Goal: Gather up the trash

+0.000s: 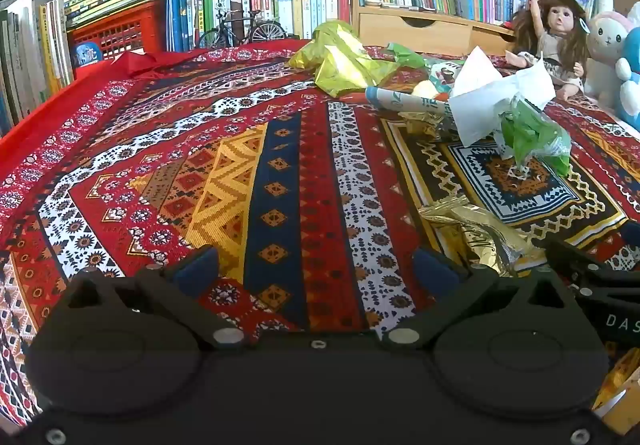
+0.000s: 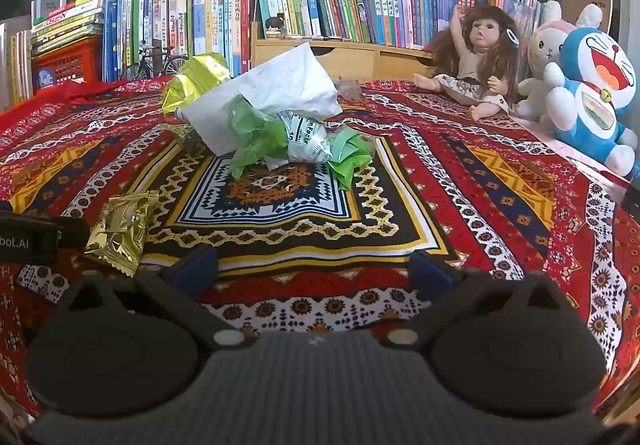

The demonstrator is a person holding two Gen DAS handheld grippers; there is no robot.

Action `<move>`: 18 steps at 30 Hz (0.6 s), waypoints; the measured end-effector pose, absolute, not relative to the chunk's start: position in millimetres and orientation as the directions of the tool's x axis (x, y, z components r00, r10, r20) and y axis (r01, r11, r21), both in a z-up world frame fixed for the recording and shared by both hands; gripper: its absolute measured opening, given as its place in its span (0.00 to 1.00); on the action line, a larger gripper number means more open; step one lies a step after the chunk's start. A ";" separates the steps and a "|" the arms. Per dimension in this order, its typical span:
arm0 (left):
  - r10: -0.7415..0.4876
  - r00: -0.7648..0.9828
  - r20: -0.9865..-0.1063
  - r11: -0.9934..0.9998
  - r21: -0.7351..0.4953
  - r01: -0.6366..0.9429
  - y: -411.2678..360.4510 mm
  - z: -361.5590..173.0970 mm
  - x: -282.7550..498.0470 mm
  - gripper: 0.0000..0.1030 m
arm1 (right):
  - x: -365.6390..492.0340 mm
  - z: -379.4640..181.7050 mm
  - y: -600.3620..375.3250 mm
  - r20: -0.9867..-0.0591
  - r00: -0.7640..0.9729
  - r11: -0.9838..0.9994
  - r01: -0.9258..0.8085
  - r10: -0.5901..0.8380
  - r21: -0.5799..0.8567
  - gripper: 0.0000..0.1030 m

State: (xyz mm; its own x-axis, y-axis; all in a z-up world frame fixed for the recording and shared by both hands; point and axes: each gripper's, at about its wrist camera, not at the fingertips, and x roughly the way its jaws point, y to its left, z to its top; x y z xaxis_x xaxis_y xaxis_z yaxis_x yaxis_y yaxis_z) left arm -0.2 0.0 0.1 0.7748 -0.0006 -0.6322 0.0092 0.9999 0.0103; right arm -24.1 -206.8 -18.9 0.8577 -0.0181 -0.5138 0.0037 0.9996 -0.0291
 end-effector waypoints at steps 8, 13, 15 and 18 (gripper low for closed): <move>0.000 0.773 -0.634 1.000 0.011 0.009 0.0 0.0 -0.2 1.00 | -23.0 -18.1 -207.0 -0.514 0.858 1.000 0.002 -0.016 -0.028 1.00; 0.000 0.773 -0.635 1.000 0.011 0.009 0.0 0.0 -0.2 1.00 | -21.4 -17.4 -207.0 -0.523 0.852 1.000 0.002 -0.016 -0.028 1.00; 0.000 0.773 -0.634 1.000 0.011 0.010 0.0 -0.1 -0.3 1.00 | -22.3 -17.6 -207.0 -0.523 0.852 1.000 0.001 -0.015 -0.028 1.00; 0.000 0.772 -0.635 1.000 0.012 0.009 0.0 0.0 -0.1 1.00 | -22.5 -17.7 -207.3 -0.524 0.852 1.000 0.003 -0.017 -0.027 1.00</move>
